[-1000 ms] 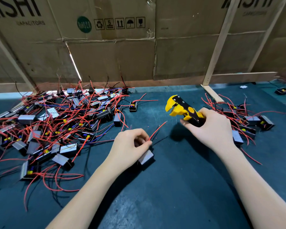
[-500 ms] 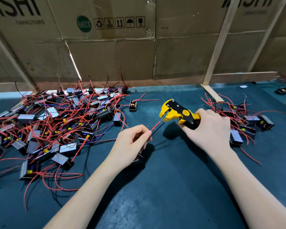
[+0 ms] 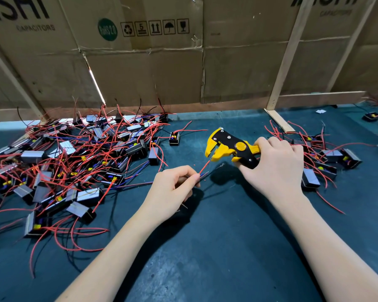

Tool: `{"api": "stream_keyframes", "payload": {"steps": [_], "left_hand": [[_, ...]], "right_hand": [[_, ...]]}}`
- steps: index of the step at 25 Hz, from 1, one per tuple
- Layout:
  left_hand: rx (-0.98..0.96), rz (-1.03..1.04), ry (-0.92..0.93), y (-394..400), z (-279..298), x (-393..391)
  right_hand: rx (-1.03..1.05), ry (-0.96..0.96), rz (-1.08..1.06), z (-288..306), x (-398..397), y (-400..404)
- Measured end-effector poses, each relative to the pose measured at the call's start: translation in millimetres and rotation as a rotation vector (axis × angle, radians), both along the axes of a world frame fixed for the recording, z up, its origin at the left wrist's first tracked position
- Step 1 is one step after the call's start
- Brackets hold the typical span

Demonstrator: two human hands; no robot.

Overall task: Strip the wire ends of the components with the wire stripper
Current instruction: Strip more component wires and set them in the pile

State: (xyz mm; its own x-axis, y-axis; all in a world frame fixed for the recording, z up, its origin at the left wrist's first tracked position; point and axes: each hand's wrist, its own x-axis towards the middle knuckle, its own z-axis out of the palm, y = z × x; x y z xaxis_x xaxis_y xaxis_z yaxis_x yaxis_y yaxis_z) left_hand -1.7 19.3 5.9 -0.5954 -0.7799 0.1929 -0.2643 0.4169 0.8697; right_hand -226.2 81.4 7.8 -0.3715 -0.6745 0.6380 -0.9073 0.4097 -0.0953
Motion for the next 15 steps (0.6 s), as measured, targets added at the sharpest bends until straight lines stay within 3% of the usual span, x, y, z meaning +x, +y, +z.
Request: {"api": "stream_keyframes", "payload": {"steps": [15], "left_hand": [[0.015,0.012,0.036,-1.6,-1.7,0.3]], "right_hand": [[0.051,0.108,-0.015,0.8,-1.0,0.4]]}}
